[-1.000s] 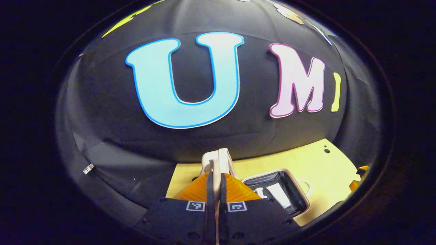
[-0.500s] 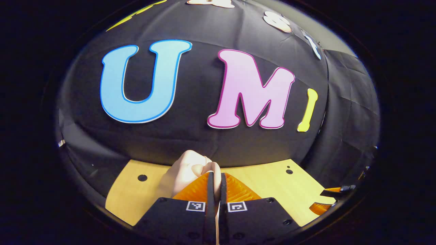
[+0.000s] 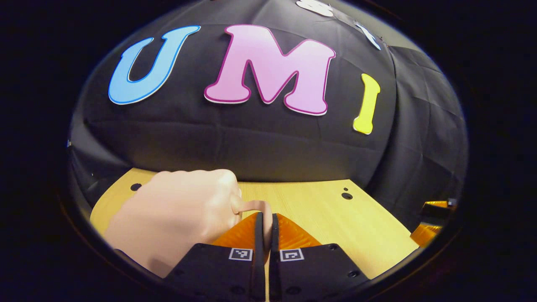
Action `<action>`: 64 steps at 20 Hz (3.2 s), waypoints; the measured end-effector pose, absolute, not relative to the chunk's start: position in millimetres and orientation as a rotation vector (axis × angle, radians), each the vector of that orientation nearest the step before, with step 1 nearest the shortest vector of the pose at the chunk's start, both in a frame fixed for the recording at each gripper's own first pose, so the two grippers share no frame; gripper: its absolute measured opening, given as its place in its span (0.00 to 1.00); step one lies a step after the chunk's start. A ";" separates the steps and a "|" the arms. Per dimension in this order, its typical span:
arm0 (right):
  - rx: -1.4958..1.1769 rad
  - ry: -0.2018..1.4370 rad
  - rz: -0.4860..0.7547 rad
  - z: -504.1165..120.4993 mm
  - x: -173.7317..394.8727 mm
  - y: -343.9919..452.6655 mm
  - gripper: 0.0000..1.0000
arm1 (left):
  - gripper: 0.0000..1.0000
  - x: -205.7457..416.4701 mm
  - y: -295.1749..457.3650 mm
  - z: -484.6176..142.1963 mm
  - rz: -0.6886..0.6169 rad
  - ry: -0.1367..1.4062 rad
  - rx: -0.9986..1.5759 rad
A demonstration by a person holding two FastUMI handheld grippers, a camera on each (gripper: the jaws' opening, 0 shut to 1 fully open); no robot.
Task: First open the suitcase, pack the skin care products into it, and then close the suitcase.
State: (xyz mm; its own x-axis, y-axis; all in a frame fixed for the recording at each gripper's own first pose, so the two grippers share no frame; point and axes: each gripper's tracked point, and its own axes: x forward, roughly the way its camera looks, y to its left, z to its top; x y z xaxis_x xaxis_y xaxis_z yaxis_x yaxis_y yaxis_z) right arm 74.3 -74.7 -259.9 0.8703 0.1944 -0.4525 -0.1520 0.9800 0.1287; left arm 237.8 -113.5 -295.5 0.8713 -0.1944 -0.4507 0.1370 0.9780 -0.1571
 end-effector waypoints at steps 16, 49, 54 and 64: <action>0.090 0.307 -0.034 -88.5 34.0 -78.8 0.97 | 0.97 116.1 -96.4 -65.8 -0.146 0.159 -0.082; 0.050 0.110 -0.107 17.7 -50.4 -11.7 0.95 | 0.96 -45.9 36.4 13.4 0.007 -0.044 -0.064; 0.048 0.086 -0.148 24.6 -48.2 -28.1 0.95 | 0.96 -41.9 46.4 11.0 0.024 -0.043 -0.055; 0.051 0.090 -0.143 23.4 -54.7 -25.5 0.95 | 0.96 -44.6 37.0 10.8 -0.004 -0.040 -0.024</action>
State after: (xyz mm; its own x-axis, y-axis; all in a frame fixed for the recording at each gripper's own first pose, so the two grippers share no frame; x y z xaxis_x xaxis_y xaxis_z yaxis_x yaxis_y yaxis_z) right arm -54.7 -25.5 23.4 0.9858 -0.1400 -0.0928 0.1445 0.9885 0.0439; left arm -44.6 37.0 10.8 0.9992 -0.0035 0.0398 0.0045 0.9997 -0.0242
